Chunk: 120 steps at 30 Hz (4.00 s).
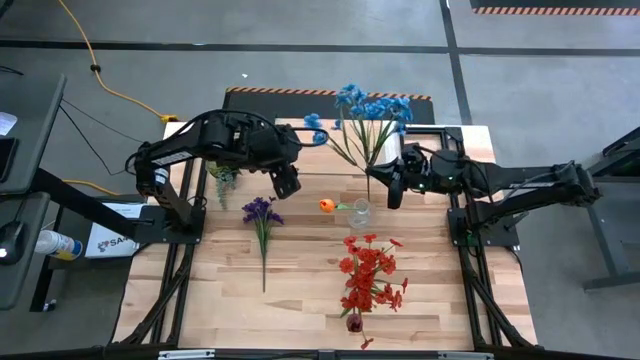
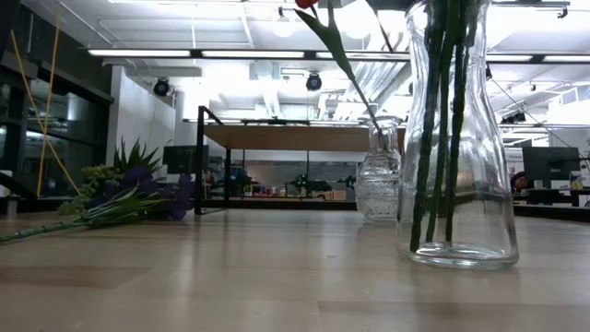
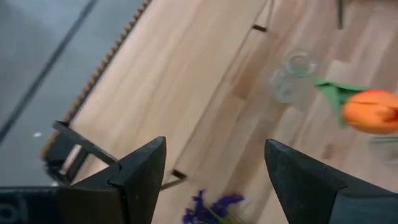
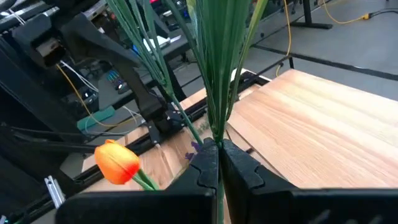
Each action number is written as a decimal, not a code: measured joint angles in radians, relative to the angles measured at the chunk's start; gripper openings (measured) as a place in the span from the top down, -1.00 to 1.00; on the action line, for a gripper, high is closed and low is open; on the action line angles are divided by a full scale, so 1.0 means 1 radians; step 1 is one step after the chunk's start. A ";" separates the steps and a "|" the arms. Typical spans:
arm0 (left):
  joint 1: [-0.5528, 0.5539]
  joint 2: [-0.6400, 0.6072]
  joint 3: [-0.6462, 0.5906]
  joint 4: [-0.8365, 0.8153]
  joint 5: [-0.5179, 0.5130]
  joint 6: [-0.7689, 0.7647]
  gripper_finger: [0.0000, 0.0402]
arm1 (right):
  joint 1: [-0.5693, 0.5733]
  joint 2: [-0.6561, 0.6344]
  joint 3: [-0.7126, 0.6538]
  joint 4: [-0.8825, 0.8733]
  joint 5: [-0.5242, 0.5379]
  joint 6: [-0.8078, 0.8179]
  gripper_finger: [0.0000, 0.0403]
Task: Pick and place flowers into a vace then onto a shelf
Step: Put the blue flowers into the top transparent vase
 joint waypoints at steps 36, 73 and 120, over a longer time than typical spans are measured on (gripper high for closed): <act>0.000 0.000 -0.206 -0.001 -0.200 0.005 -0.50 | 0.031 0.004 -0.300 0.357 0.045 -0.054 1.00; 0.000 0.000 -0.205 -0.002 -0.232 0.004 -0.50 | 0.108 0.149 -0.302 0.349 0.201 -0.138 1.00; 0.000 0.000 -0.205 -0.002 -0.242 0.004 -0.50 | 0.108 0.149 -0.436 0.475 0.174 -0.060 0.64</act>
